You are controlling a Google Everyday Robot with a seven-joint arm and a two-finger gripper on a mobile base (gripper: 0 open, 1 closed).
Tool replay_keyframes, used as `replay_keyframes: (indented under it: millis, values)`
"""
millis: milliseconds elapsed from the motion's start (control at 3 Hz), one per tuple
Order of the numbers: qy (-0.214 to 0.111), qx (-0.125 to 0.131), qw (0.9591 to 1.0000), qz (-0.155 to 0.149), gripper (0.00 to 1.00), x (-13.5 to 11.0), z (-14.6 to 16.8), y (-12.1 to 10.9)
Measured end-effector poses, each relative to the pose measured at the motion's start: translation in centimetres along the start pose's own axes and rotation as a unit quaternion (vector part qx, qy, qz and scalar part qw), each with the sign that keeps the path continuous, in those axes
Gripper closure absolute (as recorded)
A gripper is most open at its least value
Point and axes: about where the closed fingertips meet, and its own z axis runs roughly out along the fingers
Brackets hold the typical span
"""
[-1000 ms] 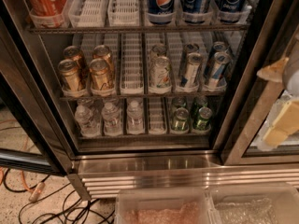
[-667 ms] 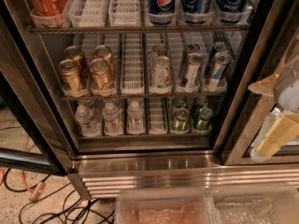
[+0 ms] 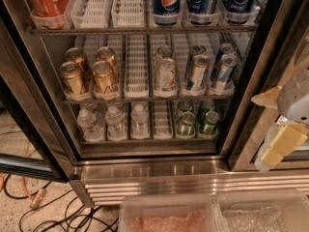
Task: Pick green can from bottom shelf of fridge
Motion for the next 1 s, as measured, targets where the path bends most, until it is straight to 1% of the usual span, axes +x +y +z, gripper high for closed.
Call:
replay_keyframes:
  millis: [333, 667, 1000]
  values:
    - [-0.029, -0.022, 0.9992, 0.014, 0.00, -0.3, 2.8, 1.0]
    - [-0.100, -0.052, 0.9927, 0.043, 0.00, -1.4, 8.1, 3.6]
    - [-0.181, -0.079, 0.9752, 0.099, 0.00, -2.1, 14.6, 6.1]
